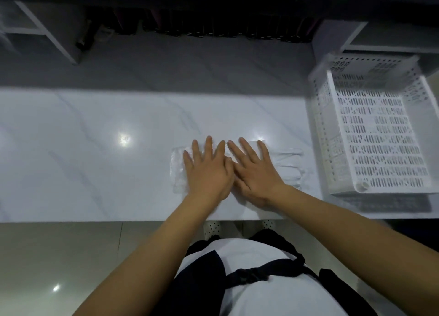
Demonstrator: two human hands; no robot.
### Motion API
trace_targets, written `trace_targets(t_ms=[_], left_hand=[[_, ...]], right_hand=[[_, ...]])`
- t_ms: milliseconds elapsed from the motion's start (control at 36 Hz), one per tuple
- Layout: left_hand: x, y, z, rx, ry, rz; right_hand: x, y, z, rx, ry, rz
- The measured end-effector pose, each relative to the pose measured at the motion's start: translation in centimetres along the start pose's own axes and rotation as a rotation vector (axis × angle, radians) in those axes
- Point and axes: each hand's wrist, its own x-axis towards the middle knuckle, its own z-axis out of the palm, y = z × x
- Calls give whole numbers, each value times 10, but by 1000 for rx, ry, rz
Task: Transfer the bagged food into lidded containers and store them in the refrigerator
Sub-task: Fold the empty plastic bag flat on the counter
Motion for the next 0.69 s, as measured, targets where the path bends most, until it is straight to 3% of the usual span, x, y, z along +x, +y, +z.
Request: trace_targets(t_ms=[56, 139, 194, 250, 333, 417, 500, 694], left_hand=[[0, 3, -3, 99, 12, -31], [-6, 16, -14, 98, 165, 5], [-6, 28, -19, -72, 232, 85], [-1, 40, -18, -304, 194, 131], [10, 39, -7, -514, 138, 21], [18, 10, 10, -289, 194, -106], [11, -28, 22, 8, 204, -80], [6, -64, 26, 140, 225, -101]], right_hand=[[-1, 1, 2, 19, 7, -10], [0, 0, 5, -26, -16, 11], [2, -5, 6, -45, -35, 58], [4, -12, 5, -63, -49, 92], [3, -15, 5, -83, -51, 82], [0, -11, 4, 9, -20, 33], [-7, 0, 6, 15, -5, 17], [-24, 33, 6, 72, 30, 11]])
